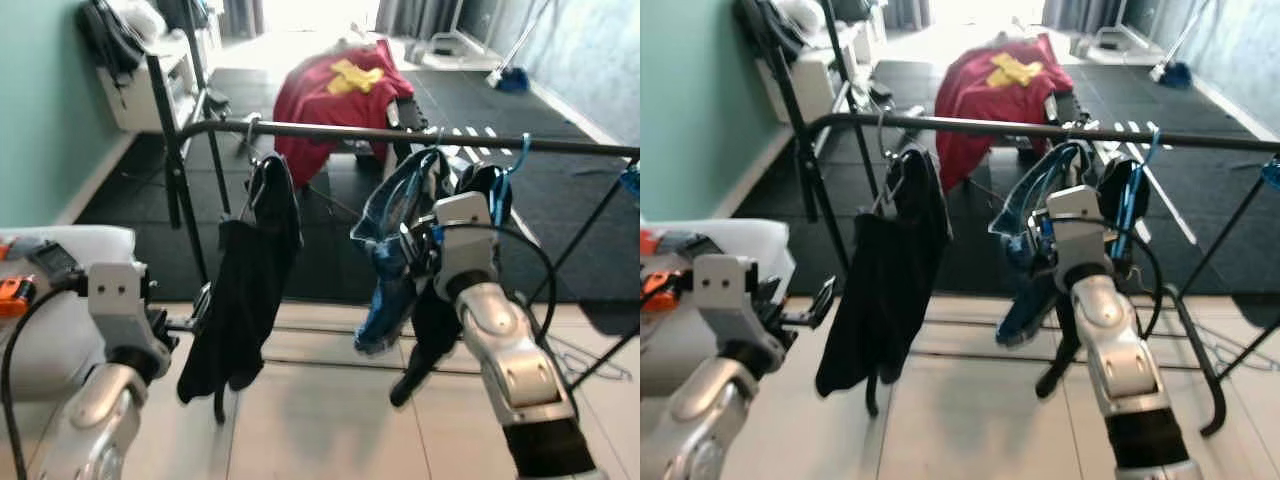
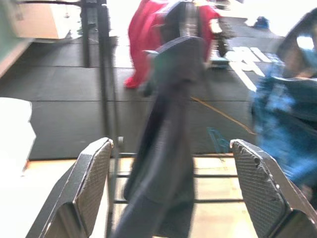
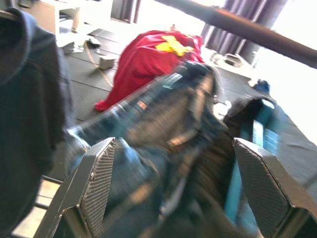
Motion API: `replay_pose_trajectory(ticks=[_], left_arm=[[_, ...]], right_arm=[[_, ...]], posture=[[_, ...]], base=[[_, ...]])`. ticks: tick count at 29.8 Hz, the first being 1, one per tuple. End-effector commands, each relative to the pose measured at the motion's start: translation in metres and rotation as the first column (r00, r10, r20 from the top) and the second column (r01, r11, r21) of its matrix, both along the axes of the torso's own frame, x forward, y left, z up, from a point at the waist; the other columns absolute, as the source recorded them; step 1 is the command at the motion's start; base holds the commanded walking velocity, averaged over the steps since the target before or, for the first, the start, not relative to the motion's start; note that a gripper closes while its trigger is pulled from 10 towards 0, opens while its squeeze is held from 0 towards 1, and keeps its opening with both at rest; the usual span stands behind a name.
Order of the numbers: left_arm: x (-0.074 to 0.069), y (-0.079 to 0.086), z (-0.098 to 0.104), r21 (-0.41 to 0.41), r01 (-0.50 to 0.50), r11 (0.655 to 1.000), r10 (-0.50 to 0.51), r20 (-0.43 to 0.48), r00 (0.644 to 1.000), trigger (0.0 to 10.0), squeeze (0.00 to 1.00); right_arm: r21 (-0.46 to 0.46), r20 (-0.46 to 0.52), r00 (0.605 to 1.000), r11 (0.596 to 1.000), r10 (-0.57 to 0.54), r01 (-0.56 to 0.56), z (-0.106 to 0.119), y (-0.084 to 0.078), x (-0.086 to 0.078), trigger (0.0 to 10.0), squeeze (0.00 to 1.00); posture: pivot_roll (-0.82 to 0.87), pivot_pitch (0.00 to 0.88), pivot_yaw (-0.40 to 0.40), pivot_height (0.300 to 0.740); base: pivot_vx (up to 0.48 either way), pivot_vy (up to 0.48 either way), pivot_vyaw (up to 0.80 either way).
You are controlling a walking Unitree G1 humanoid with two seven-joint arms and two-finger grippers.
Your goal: Hang hanger
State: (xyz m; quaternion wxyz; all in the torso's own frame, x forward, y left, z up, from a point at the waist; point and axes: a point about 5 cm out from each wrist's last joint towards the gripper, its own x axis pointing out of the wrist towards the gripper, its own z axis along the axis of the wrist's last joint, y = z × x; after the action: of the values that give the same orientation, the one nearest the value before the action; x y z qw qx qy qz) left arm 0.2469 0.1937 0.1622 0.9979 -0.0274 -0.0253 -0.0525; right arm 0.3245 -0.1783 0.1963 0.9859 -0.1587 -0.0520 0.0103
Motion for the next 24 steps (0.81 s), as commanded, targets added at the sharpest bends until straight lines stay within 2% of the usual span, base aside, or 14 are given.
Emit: replay_pose_trajectory(ticks=[1,5,9,24], left_arm=[[-0.002,-0.005,0.001,-0.002,0.027,1.0,-0.027,0.012,1.0,10.0,0.0],[-0.003,-0.006,-0.003,-0.005,0.041,0.999,-0.041,-0.008,0.999,10.0,0.0],[-0.004,-0.007,-0.006,0.0,0.049,0.999,-0.049,-0.03,0.998,10.0,0.0],[-0.002,-0.016,-0.004,-0.024,0.087,0.996,-0.087,-0.007,0.996,10.0,0.0]], right_arm=[[0.009,-0.024,1.0,1.0,-0.01,0.01,-0.006,-0.003,0.0,10.0,0.0],[0.033,-0.055,0.998,0.999,-0.007,0.008,-0.012,-0.006,0.001,10.0,0.0],[0.047,-0.073,0.997,0.999,-0.01,0.013,-0.016,-0.011,0.002,10.0,0.0],[0.041,-0.053,0.997,0.997,-0.057,0.059,-0.009,-0.024,0.011,10.0,0.0]], posture=[[-0.11,0.062,-0.053,0.736],[-0.11,0.059,-0.051,0.736],[-0.11,0.056,-0.052,0.736],[-0.1,0.066,-0.049,0.736]], base=[[0.0,0.0,0.0],[0.0,0.0,0.0],[0.0,-0.426,0.0],[0.0,-0.428,0.0]])
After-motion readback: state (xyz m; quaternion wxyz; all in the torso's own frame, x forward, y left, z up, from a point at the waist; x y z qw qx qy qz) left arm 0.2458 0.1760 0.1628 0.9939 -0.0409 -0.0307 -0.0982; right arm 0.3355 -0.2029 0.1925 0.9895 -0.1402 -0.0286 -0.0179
